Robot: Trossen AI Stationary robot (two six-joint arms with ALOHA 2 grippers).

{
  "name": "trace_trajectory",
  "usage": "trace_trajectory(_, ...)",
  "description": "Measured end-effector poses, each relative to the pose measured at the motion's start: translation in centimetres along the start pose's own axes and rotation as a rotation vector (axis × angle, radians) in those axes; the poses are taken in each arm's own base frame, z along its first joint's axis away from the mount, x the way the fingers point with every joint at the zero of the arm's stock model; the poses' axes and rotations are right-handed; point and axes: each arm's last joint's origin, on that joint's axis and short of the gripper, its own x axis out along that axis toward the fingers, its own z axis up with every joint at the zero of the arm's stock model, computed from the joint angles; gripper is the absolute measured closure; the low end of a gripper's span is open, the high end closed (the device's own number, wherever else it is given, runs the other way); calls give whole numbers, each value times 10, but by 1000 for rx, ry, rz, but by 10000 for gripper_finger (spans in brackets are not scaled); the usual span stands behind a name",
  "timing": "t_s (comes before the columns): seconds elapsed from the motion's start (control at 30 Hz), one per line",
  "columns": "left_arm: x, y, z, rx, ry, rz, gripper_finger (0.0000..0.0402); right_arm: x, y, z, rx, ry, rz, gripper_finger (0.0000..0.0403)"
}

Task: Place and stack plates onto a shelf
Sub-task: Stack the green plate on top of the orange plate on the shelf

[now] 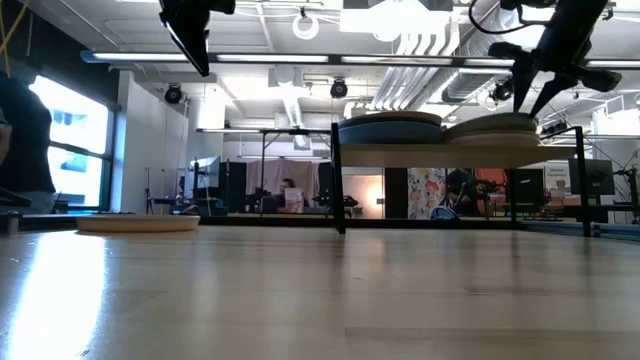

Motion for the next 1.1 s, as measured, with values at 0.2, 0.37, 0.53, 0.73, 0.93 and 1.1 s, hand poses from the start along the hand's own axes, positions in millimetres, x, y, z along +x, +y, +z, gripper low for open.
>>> trace_trajectory(0.2,0,0,0,-2,0,0,275,-10,8,4,-65,26,38,306)
trace_trajectory(0.37,0,0,0,-12,0,0,275,-10,5,4,-87,44,1,306)
trace_trajectory(0.53,0,0,0,-13,0,0,275,-8,3,1,-103,83,-37,306)
trace_trajectory(0.73,0,0,0,-13,0,0,275,-8,3,0,-155,123,-39,306)
trace_trajectory(0.93,0,0,0,-33,1,0,275,-6,3,0,-218,113,-46,306)
trace_trajectory(1.1,0,0,0,-40,0,0,275,0,1,-4,-270,123,-132,306)
